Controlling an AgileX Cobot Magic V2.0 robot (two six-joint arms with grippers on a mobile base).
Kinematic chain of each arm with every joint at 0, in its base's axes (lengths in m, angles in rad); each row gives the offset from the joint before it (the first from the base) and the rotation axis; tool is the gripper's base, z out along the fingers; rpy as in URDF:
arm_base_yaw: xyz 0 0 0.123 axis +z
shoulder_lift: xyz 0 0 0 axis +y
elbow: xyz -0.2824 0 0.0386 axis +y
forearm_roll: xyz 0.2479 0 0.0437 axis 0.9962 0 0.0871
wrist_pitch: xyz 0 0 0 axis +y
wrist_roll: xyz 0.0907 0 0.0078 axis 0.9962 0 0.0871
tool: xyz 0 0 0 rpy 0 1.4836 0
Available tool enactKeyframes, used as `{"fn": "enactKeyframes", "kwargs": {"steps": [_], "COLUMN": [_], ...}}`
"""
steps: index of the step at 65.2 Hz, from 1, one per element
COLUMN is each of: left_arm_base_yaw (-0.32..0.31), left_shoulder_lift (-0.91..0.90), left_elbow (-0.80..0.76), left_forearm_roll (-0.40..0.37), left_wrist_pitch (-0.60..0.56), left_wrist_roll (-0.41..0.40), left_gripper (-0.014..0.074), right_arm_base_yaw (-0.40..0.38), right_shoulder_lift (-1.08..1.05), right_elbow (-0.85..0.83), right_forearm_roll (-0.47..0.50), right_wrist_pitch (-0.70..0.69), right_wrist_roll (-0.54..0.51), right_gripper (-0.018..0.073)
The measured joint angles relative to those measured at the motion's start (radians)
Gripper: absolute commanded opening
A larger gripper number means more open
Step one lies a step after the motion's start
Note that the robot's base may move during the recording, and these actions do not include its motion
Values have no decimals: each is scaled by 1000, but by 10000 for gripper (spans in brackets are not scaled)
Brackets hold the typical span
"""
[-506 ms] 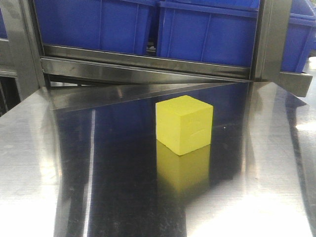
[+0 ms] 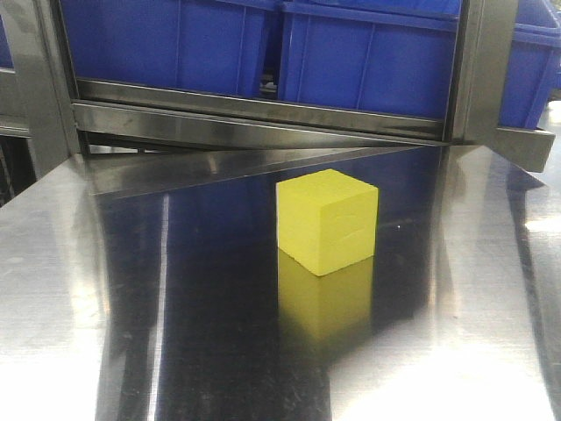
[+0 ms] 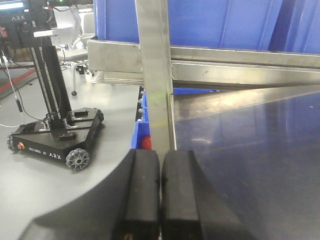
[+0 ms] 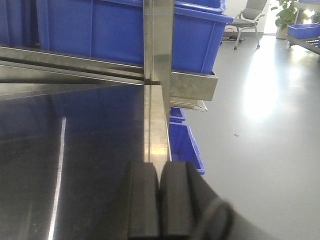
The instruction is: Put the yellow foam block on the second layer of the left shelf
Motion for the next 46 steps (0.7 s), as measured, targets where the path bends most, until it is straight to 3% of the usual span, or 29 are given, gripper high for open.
{"fn": "enactKeyframes", "kwargs": {"steps": [24,41,46], "left_arm_base_yaw": [0,0,0], "left_shoulder_lift": [0,0,0], "left_elbow": [0,0,0], "left_forearm_roll": [0,0,0], "left_wrist_pitch": [0,0,0], "left_wrist_roll": [0,0,0], "left_gripper": [136,136,136], "right_arm_base_yaw": [0,0,0], "right_shoulder_lift": [0,59,142], "right_elbow": [-27,-304,-381], "right_forearm_roll": [0,0,0], "right_wrist_pitch": [-15,74,132], "right_wrist_roll": [0,0,0], "right_gripper": [56,60,111]}}
